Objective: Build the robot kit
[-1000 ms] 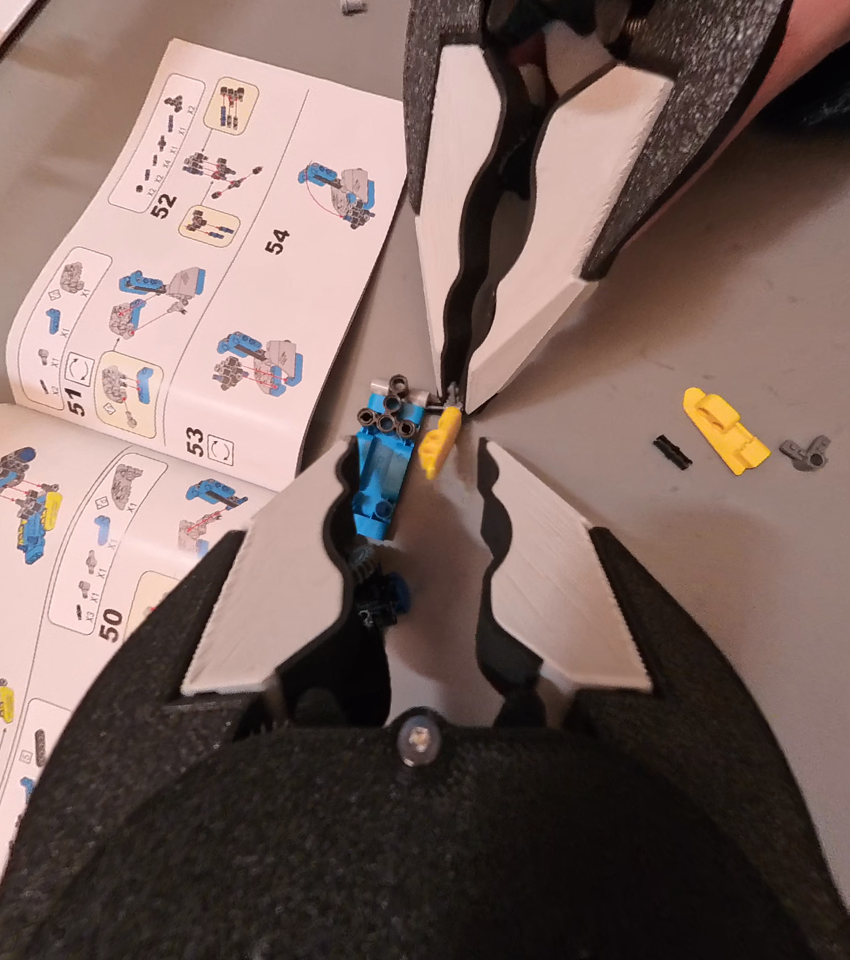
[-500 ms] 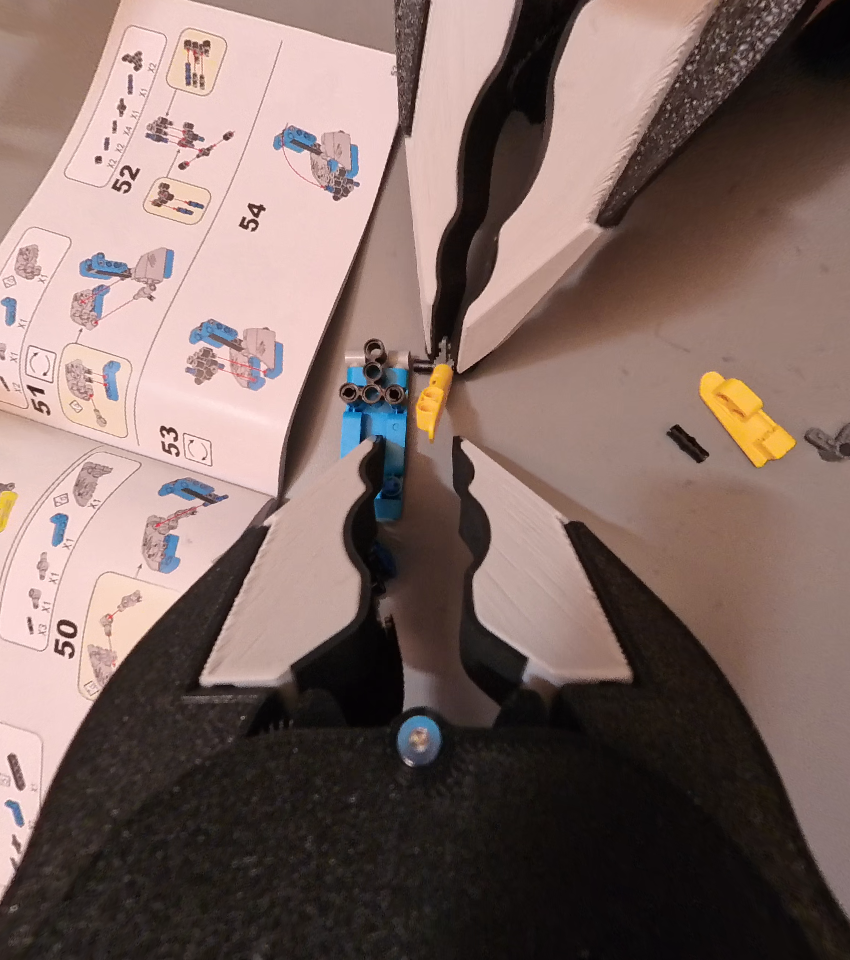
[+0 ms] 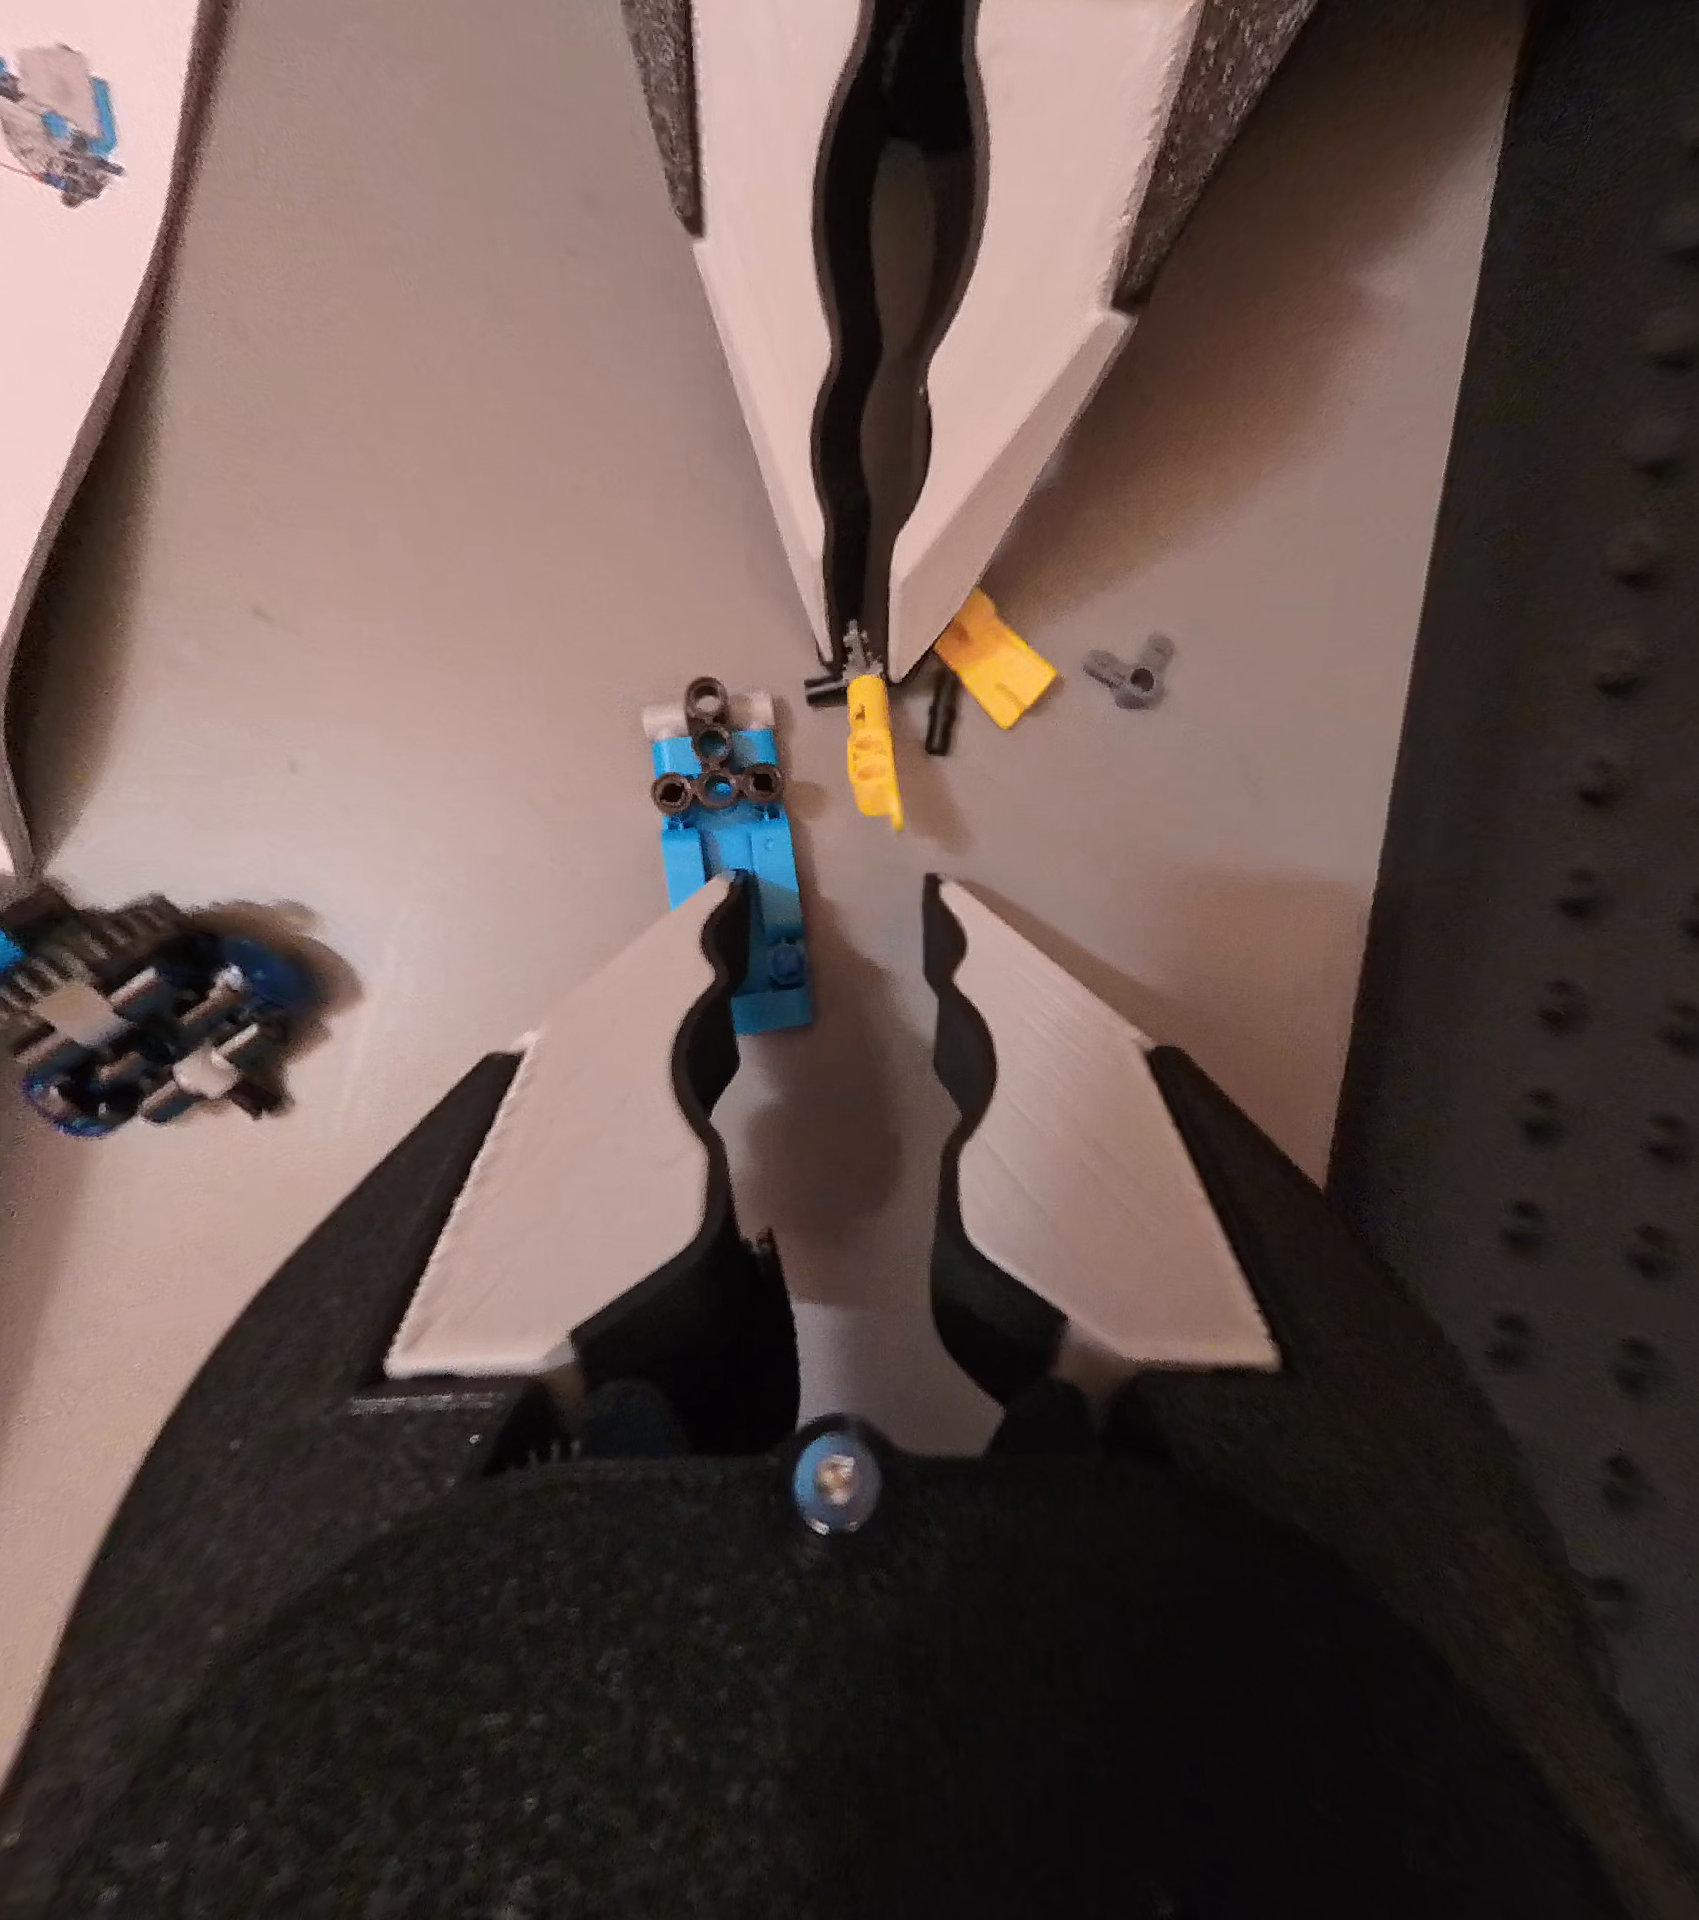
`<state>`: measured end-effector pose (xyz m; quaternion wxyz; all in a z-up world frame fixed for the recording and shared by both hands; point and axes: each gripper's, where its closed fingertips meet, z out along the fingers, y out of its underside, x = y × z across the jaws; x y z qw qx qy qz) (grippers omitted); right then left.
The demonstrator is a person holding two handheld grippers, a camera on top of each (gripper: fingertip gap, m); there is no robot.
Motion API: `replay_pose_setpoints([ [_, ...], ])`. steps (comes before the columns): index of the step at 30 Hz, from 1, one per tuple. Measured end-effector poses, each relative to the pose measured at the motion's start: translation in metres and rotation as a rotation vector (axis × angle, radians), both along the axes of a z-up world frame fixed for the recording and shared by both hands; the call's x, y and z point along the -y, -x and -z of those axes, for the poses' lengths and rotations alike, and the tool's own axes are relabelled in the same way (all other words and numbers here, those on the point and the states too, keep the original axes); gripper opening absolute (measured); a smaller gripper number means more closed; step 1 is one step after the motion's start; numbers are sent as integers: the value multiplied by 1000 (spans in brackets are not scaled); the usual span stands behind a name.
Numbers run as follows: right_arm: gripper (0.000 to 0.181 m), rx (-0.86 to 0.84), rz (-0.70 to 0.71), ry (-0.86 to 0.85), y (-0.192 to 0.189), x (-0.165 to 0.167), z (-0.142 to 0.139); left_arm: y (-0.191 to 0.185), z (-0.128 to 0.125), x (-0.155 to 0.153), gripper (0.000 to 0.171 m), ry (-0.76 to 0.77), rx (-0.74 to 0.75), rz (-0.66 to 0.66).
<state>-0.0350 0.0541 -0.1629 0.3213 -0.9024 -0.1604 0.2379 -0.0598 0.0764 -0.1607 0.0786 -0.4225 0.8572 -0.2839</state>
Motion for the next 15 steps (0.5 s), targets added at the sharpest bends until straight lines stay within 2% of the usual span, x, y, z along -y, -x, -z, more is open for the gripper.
replay_pose_setpoints([
  [4,7,-6,-11,-13,5,-1,-1,0,-6,-9,59,44,43,-86],
  [9,7,1,19,-49,6,-8,-6,-9,-8,-15,80,64,115,-122],
  [13,7,17,31,-55,18,-11,-8,1,-1,-14,77,58,48,-108],
  [15,7,11,40,-48,27,-12,-8,6,-2,-11,68,58,31,-115],
])
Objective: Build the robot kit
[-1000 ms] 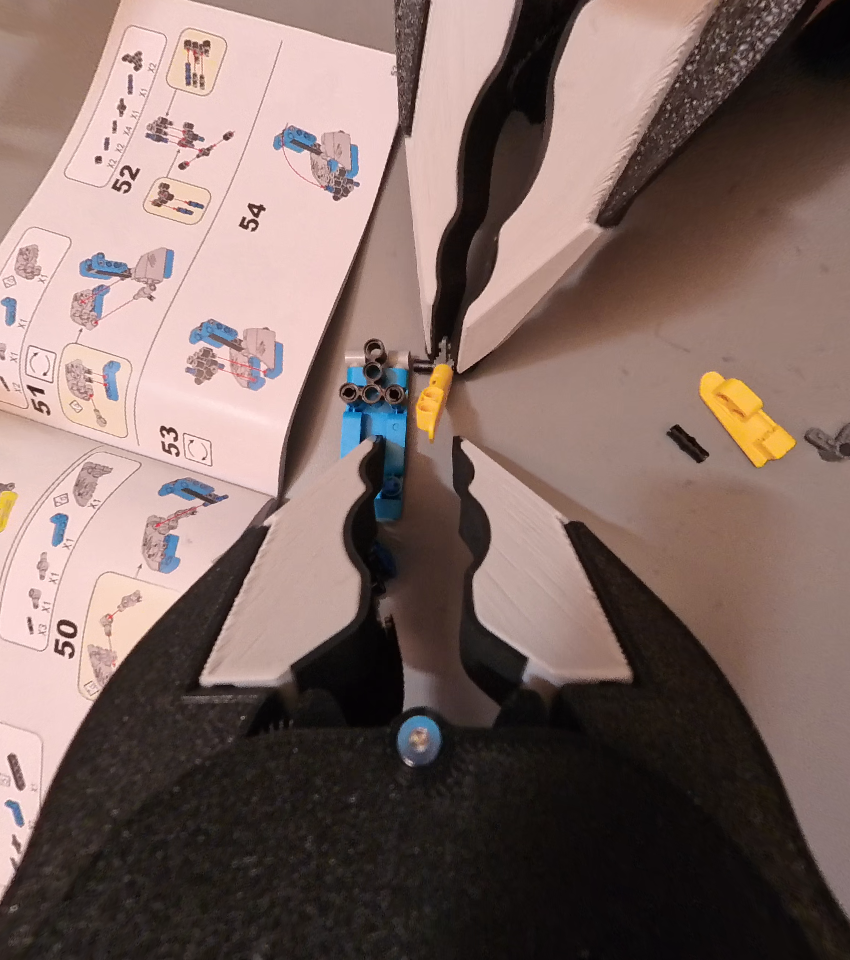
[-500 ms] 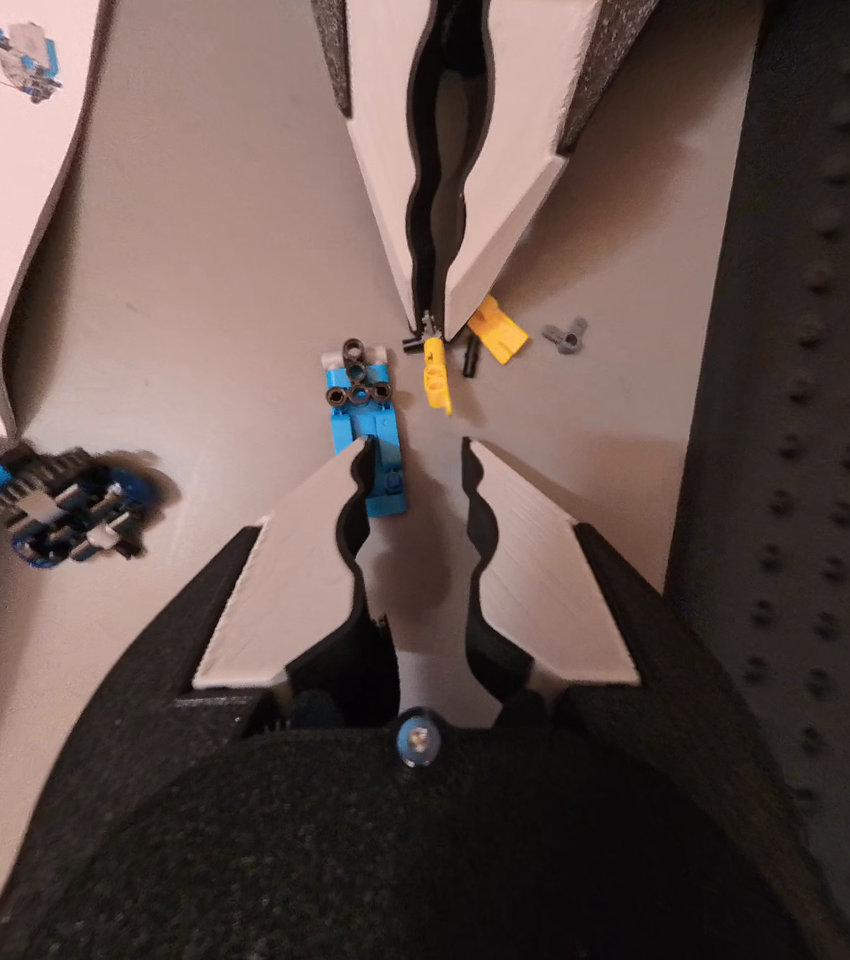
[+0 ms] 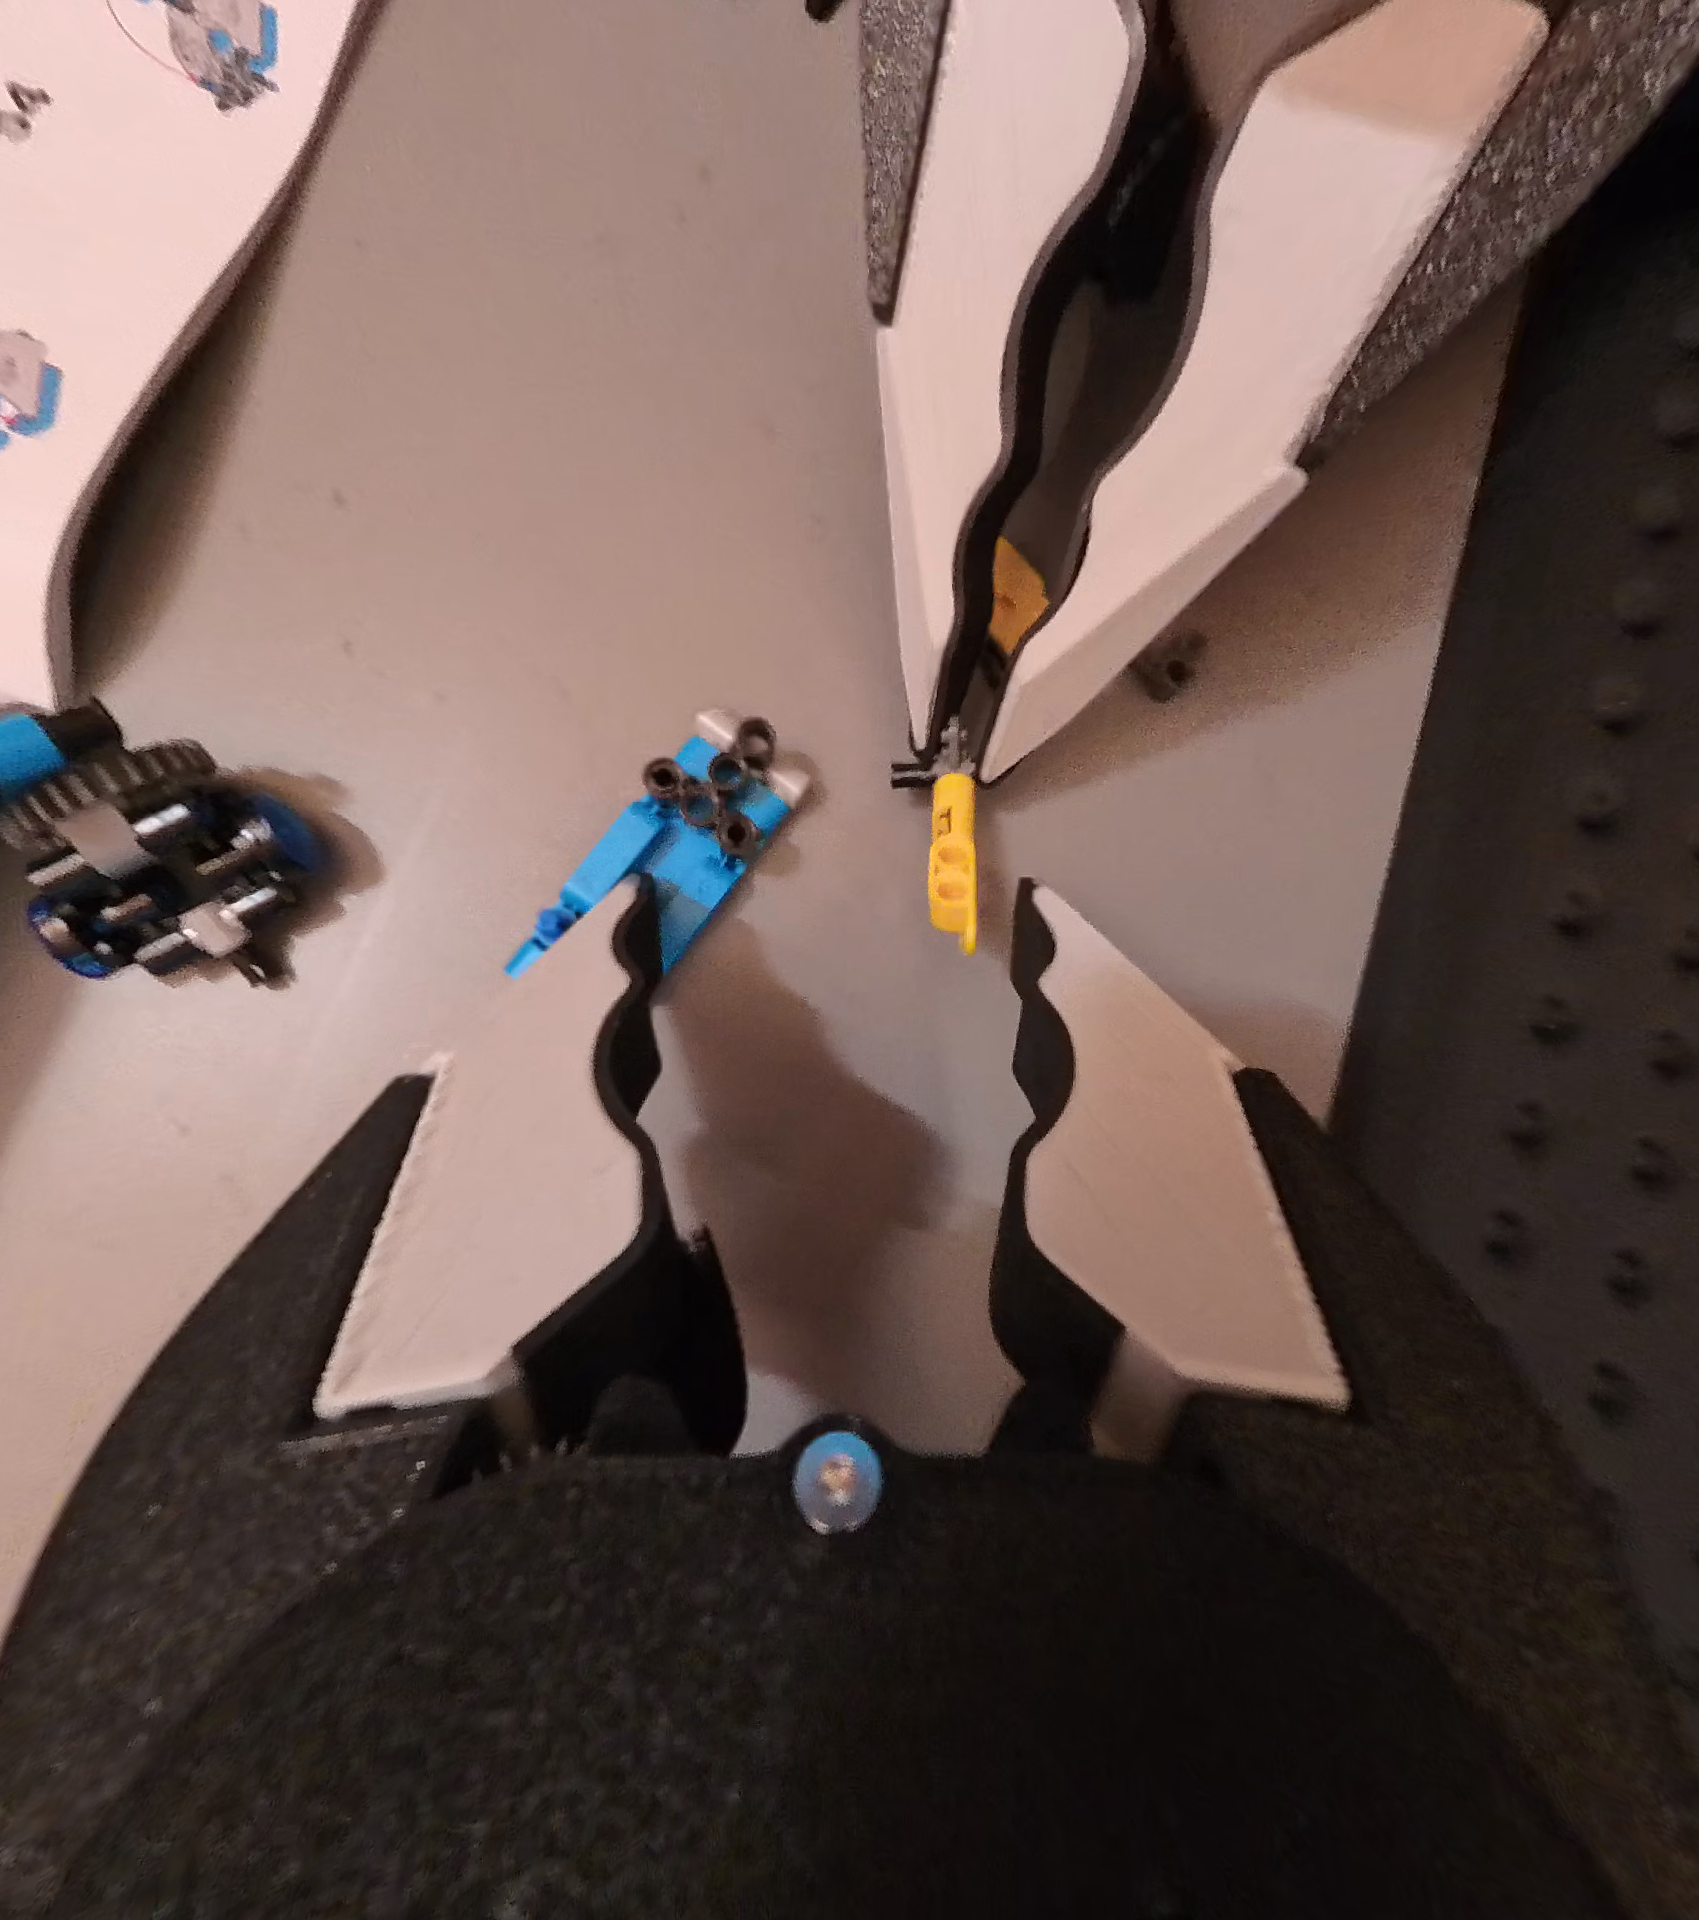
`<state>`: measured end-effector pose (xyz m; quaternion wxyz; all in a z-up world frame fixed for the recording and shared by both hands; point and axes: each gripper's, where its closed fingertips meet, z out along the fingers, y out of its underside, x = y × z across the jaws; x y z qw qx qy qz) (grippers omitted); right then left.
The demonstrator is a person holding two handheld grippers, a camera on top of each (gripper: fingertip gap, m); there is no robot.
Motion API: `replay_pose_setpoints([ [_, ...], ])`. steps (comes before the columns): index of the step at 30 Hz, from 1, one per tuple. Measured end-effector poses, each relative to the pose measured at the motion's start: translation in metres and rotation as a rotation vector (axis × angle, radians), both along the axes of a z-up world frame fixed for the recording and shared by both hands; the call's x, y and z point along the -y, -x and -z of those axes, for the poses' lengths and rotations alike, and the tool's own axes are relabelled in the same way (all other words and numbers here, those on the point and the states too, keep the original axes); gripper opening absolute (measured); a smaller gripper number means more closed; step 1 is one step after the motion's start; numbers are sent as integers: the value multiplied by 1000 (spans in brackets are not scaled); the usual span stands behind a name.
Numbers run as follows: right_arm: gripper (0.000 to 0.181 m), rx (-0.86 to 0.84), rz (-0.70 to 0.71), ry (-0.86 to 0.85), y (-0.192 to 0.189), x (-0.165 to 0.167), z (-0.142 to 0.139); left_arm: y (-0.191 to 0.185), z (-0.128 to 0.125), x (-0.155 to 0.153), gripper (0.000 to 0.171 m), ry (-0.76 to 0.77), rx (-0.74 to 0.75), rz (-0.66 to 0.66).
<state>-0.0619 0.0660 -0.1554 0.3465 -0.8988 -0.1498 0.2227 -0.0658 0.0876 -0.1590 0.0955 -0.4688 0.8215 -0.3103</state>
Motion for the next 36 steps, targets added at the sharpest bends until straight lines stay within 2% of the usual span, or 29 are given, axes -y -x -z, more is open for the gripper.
replay_pose_setpoints([
  [2,7,15,11,-12,7,-3,0,7,-2,4,68,12,-18,-6],
  [5,7,49,49,-39,6,-8,1,7,-15,-1,70,0,48,-30],
  [8,7,49,80,-36,0,-11,2,1,-35,-8,72,89,114,-58],
  [9,7,59,88,-37,-2,-11,2,-1,-35,-11,76,102,119,-58],
  [13,7,49,100,-28,-1,-13,6,-5,-2,-14,78,67,57,-13],
  [14,7,53,107,-25,-2,-14,7,-8,0,-15,72,51,78,-8],
  [24,7,41,142,-24,-6,-16,8,-11,4,-17,46,13,124,15],
  [32,7,106,150,-47,-11,-17,8,-11,4,-17,46,19,132,23],
  [36,9,170,151,-80,-16,-18,9,-12,5,-19,40,-8,147,23],
])
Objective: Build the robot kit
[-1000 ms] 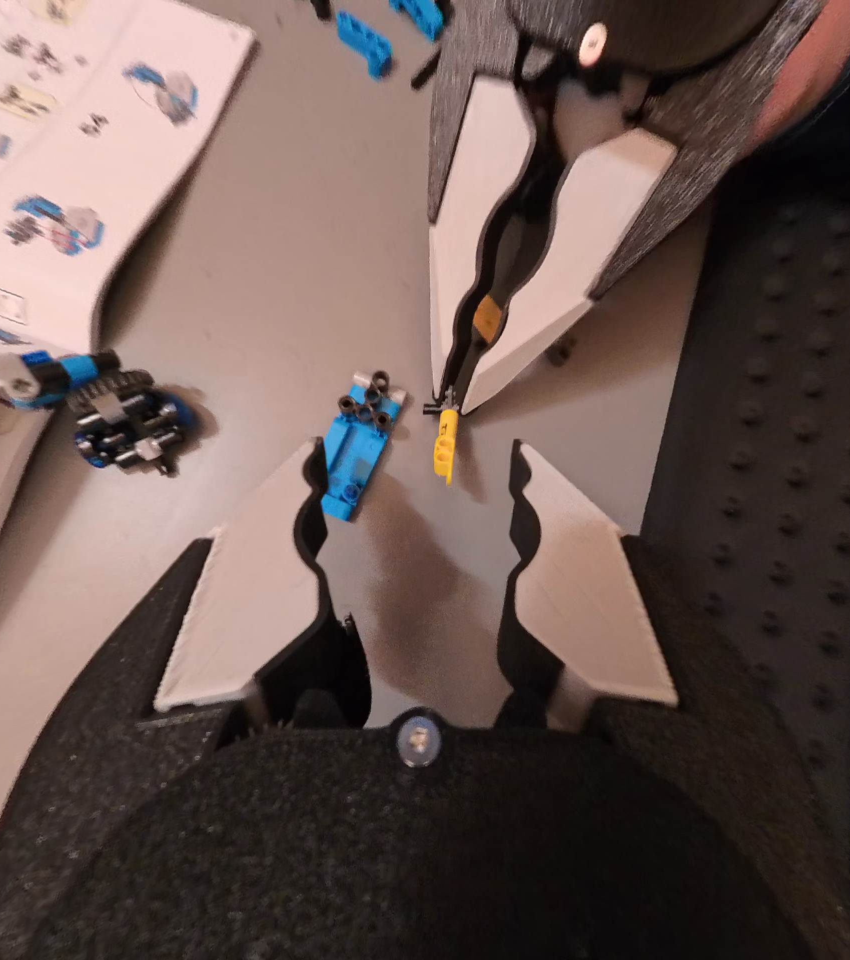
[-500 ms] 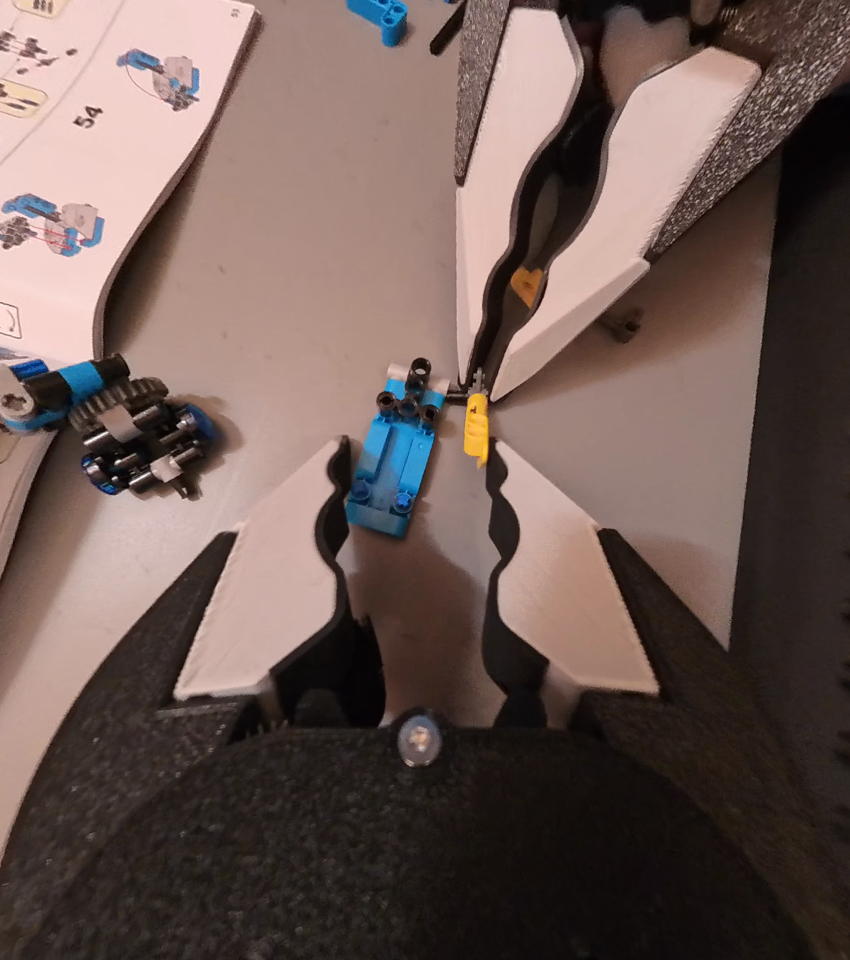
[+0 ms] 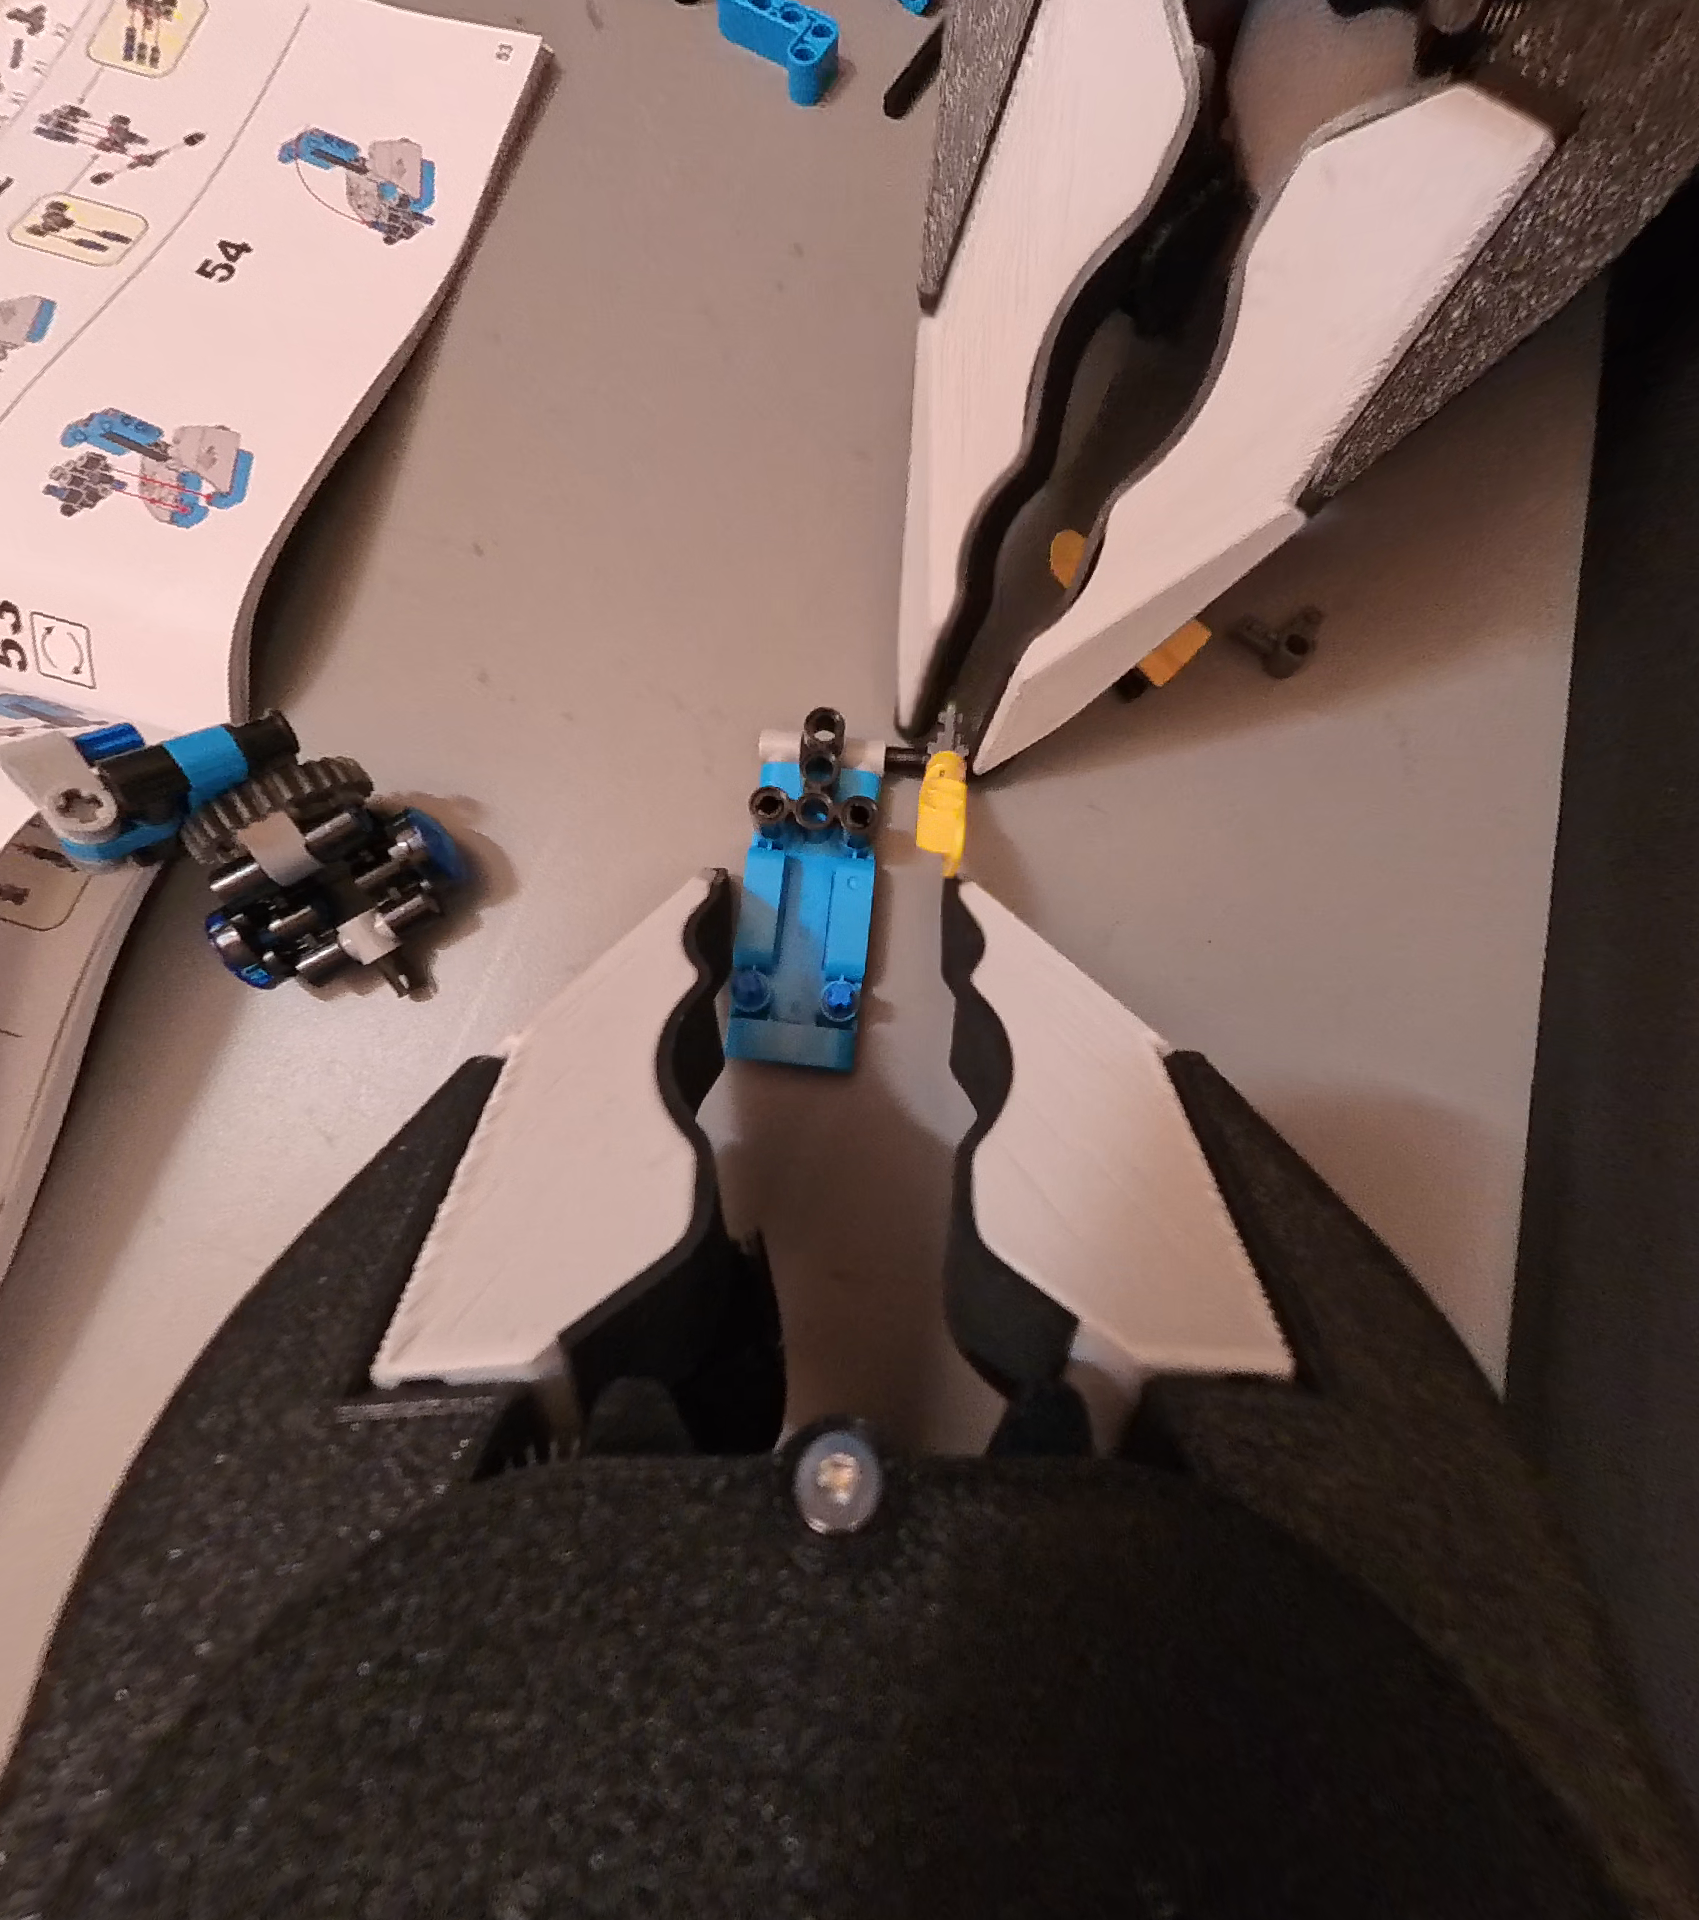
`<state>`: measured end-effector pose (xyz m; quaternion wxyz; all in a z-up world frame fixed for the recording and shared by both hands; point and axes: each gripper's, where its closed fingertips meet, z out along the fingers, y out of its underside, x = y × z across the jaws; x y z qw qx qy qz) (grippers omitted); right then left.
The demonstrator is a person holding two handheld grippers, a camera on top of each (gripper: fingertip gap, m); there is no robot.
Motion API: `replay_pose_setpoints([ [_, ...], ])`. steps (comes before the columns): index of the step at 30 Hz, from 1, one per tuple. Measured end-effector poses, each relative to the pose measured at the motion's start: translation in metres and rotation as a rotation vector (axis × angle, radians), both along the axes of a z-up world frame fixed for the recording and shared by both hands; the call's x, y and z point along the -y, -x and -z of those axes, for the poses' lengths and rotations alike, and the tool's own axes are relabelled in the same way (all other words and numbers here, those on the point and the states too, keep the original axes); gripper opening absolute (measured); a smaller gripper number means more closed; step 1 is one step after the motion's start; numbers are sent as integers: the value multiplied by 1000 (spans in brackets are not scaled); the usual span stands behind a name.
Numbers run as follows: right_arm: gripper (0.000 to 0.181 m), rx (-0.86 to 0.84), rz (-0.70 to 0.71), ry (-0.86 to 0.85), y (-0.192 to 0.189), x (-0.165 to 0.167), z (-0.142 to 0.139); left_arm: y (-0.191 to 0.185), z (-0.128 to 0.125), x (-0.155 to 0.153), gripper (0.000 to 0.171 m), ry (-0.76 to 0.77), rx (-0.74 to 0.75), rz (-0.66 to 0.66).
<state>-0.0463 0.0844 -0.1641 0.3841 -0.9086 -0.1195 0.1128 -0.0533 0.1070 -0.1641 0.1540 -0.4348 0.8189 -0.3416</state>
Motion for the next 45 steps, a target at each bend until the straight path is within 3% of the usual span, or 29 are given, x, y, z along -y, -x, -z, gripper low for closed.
replay_pose_setpoints([
  [5,36,129,-31,-48,-12,-5,-1,0,0,0,40,1,12,6],
  [9,51,180,-165,-80,-15,-11,-3,0,0,-1,39,5,14,9],
  [12,51,151,-267,-84,-11,-14,-2,0,0,-1,39,7,12,8],
  [14,63,106,-312,-49,-7,-13,-1,0,0,-1,38,3,13,6],
  [19,50,73,-233,-46,-7,-10,-11,-1,-11,-11,41,-84,84,-49],
  [21,30,6,-218,-28,1,-3,-12,2,-20,-8,34,-26,103,-54],
  [26,26,-117,-175,-29,8,-5,-13,8,-12,-5,33,68,30,-52],
  [30,4,-62,-179,-20,2,-5,-6,9,-15,1,22,77,46,-26],
  [38,4,-32,-202,3,2,-1,0,10,-23,10,22,88,83,-7],
  [45,4,-113,-194,46,0,1,0,7,-26,23,22,83,108,25],
])
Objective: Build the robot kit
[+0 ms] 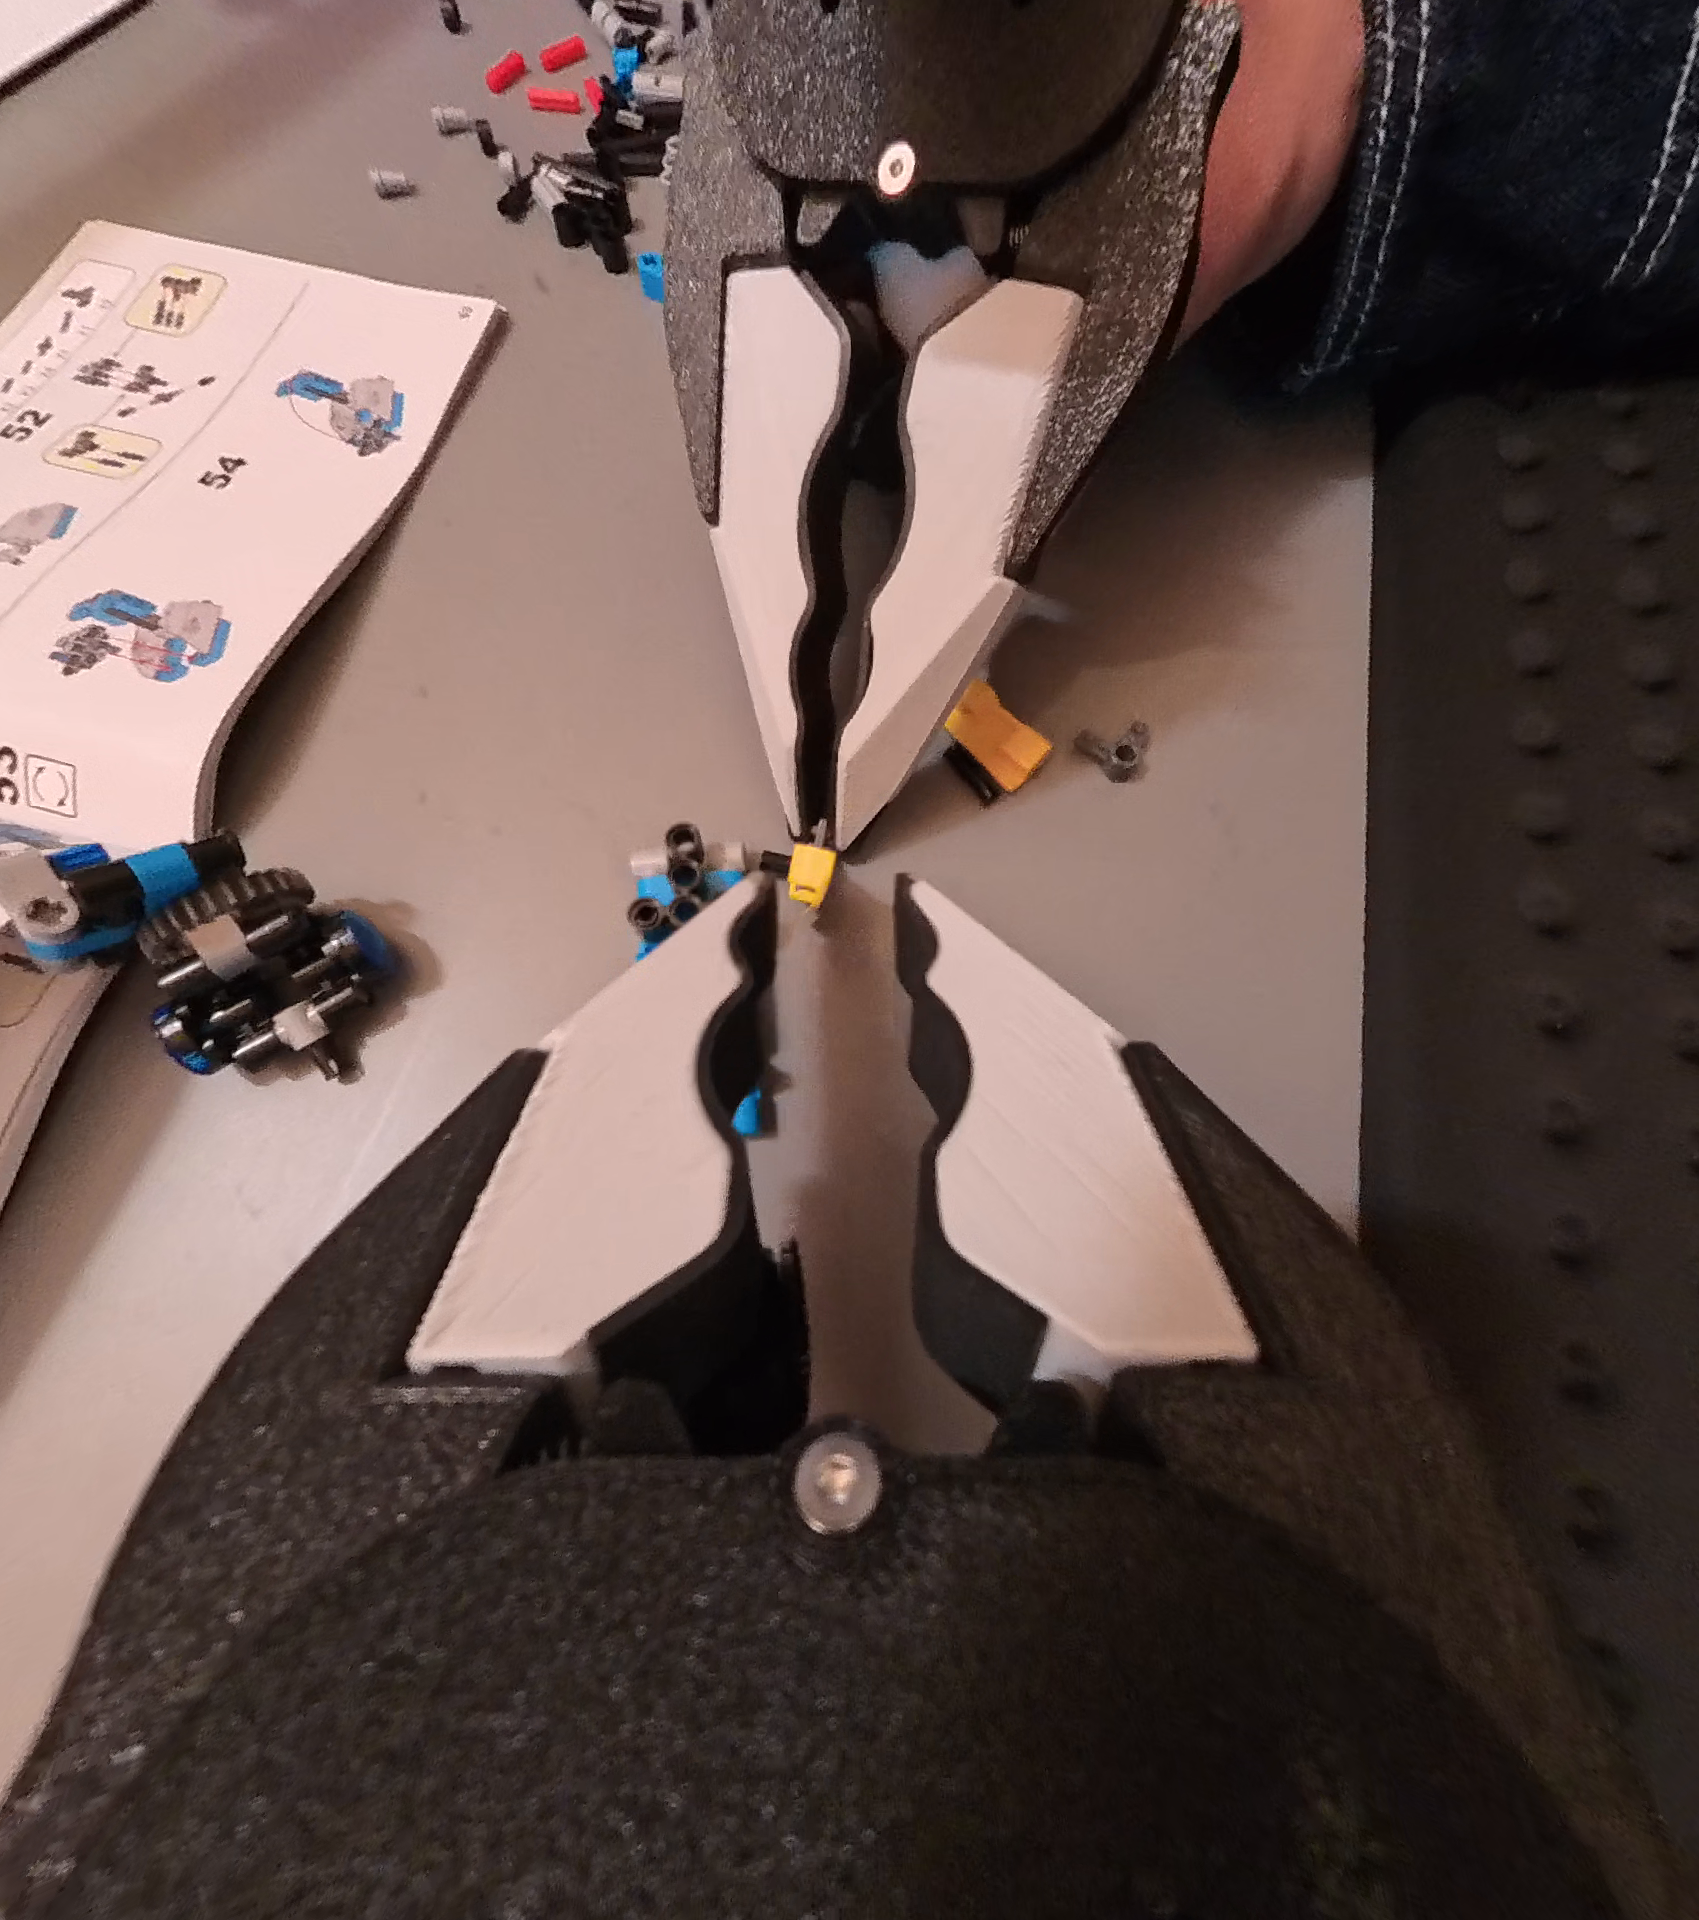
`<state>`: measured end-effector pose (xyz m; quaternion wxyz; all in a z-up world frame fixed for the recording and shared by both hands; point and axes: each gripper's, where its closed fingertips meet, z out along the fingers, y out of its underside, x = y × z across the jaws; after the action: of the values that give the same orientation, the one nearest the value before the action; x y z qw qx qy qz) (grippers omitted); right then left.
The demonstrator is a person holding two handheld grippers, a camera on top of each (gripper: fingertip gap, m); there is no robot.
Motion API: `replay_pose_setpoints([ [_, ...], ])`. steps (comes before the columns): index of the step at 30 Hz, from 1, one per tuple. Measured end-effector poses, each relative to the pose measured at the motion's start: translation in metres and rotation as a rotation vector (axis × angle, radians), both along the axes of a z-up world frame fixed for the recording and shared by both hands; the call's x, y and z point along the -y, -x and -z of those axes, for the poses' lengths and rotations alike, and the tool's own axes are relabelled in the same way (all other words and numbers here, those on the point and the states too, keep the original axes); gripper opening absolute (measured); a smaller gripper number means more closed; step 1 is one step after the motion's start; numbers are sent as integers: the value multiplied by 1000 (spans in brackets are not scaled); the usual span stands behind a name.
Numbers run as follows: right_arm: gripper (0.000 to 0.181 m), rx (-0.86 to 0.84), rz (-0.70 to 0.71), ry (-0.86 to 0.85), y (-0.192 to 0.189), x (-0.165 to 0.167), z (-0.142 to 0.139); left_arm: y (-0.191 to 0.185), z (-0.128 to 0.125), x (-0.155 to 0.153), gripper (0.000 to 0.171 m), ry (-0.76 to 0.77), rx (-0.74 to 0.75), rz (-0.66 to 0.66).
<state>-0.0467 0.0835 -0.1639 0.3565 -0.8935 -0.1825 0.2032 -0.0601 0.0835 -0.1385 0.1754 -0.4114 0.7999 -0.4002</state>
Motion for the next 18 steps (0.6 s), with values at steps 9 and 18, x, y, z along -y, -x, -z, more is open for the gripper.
replay_pose_setpoints([
  [9,42,96,-74,-78,-13,-6,-7,-10,-3,1,7,9,7,-53],
  [18,62,161,-360,-137,-2,-30,1,-11,-1,-3,7,4,-9,-95],
])
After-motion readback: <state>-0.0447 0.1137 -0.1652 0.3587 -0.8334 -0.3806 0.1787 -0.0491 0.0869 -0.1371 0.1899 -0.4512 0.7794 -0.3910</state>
